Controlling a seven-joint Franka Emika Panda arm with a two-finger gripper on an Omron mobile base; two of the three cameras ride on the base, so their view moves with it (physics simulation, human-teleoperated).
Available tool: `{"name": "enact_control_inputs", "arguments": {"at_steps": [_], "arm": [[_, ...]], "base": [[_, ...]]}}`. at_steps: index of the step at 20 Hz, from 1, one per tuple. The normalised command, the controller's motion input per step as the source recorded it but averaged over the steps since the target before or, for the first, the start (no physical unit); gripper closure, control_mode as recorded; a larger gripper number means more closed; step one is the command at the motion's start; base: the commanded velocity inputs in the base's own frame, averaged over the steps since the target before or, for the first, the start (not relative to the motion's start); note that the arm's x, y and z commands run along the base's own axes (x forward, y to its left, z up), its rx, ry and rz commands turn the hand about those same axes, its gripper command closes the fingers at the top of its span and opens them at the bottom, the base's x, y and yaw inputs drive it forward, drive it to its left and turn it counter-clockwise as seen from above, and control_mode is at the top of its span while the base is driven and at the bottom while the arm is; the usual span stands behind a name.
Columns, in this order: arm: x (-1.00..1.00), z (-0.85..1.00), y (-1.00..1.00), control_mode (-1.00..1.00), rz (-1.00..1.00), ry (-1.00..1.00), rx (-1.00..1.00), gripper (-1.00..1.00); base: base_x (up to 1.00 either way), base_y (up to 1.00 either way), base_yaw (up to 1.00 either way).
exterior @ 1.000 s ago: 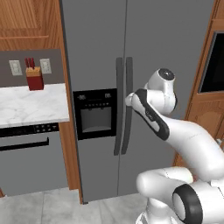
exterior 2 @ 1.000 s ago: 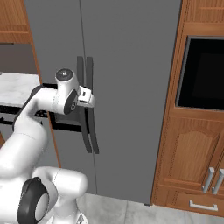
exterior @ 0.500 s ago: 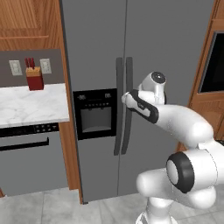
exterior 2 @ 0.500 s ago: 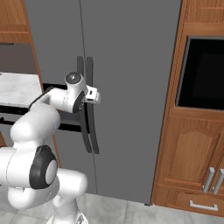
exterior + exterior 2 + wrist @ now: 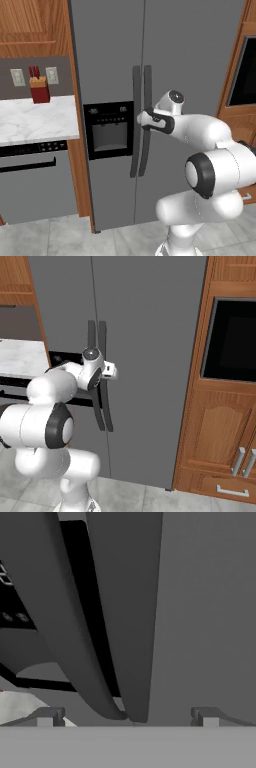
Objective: Take the lemon wedge from the fridge and place it on the plate with fish on the dining counter.
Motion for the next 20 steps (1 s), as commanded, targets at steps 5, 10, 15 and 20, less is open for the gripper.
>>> {"name": "enact_control_inputs", "arguments": {"at_steps": [5,10,15,20], "arm": [[0.02,-0.32,0.0,-1.0,0.0,-0.07,-0.02,-1.0],[0.0,-0.43,0.0,-1.0,0.0,-0.11,-0.02,-1.0],[0.11,-0.05,0.0,-1.0,0.0,-0.02,0.0,-1.0],[0.44,-0.05,0.0,-1.0,0.0,0.0,0.0,-1.0]], "base": [[0.0,0.0,0.0],[0.0,0.0,0.0],[0.0,0.0,0.0],[0.0,0.0,0.0]]}}
